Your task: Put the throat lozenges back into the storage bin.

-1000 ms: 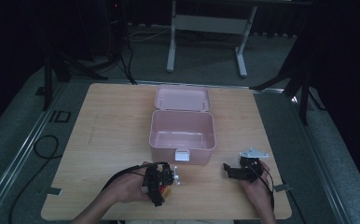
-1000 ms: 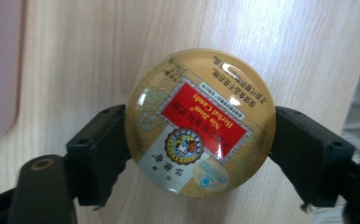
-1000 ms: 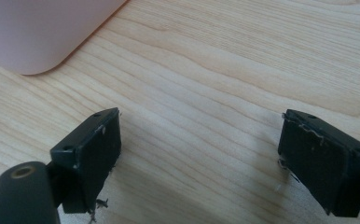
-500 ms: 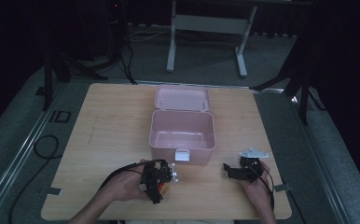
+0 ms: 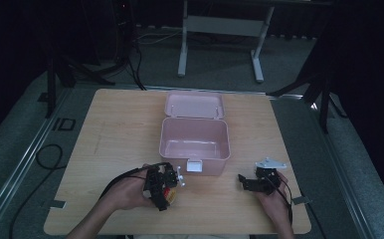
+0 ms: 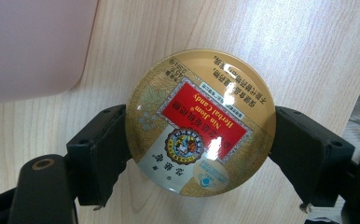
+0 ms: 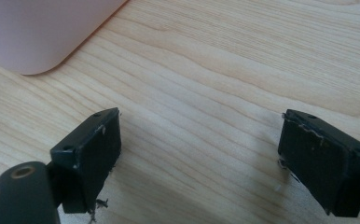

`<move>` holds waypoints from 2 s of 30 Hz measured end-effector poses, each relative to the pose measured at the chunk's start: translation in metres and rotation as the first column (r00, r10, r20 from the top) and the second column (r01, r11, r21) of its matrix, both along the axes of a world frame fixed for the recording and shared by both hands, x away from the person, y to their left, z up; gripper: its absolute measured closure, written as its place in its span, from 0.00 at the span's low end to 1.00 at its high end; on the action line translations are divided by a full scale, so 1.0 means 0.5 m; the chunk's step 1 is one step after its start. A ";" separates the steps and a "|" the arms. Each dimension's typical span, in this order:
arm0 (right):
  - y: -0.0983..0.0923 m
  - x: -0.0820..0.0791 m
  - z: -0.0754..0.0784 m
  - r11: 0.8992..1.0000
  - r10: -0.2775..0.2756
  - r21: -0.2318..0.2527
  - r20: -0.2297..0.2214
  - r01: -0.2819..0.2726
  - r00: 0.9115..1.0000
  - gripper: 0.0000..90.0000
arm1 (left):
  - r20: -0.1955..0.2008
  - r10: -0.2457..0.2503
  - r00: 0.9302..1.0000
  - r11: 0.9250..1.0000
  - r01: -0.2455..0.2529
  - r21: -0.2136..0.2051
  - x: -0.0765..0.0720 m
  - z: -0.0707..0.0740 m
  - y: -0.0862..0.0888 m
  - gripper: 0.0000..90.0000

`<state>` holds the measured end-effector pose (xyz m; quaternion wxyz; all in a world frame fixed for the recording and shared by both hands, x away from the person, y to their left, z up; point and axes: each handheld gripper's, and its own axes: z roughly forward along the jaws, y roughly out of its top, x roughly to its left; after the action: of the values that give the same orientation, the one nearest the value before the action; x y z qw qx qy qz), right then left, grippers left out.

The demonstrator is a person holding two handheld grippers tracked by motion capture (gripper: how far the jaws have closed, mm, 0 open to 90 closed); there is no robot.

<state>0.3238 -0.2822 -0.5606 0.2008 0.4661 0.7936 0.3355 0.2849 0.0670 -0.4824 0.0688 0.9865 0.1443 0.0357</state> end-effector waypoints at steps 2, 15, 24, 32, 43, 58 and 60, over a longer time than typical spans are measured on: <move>0.000 0.000 0.000 1.000 0.000 0.000 0.000 0.000 1.000 0.14 | 0.002 0.006 1.000 1.000 -0.006 -0.002 0.001 0.004 0.004 0.24; 0.000 0.000 0.000 1.000 0.000 0.000 0.001 0.000 1.000 0.14 | 0.020 0.032 0.999 0.999 -0.031 -0.007 0.007 0.029 0.026 0.24; 0.000 0.000 0.000 1.000 0.000 0.000 0.001 0.000 1.000 0.14 | 0.026 0.049 0.998 0.999 -0.048 -0.023 0.010 0.045 0.040 0.24; 0.000 0.000 0.000 1.000 0.000 0.000 0.000 0.000 1.000 0.14 | 0.031 0.070 0.997 0.997 -0.069 -0.018 0.013 0.061 0.057 0.24; 0.000 0.000 0.000 1.000 0.000 0.000 0.000 0.000 1.000 0.14 | 0.043 0.072 0.996 0.997 -0.072 -0.002 0.018 0.087 0.076 0.24; 0.000 0.000 0.000 1.000 0.000 0.000 0.000 0.000 1.000 0.14 | 0.064 0.078 0.995 0.997 -0.078 -0.005 0.031 0.128 0.094 0.24; 0.000 0.000 0.000 1.000 0.000 0.000 0.000 0.000 1.000 0.14 | 0.068 0.075 0.995 0.997 -0.075 0.002 0.035 0.134 0.095 0.24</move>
<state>0.3238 -0.2822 -0.5606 0.2009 0.4662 0.7936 0.3356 0.3022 0.1145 -0.4155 0.0698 0.9788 0.1786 0.0724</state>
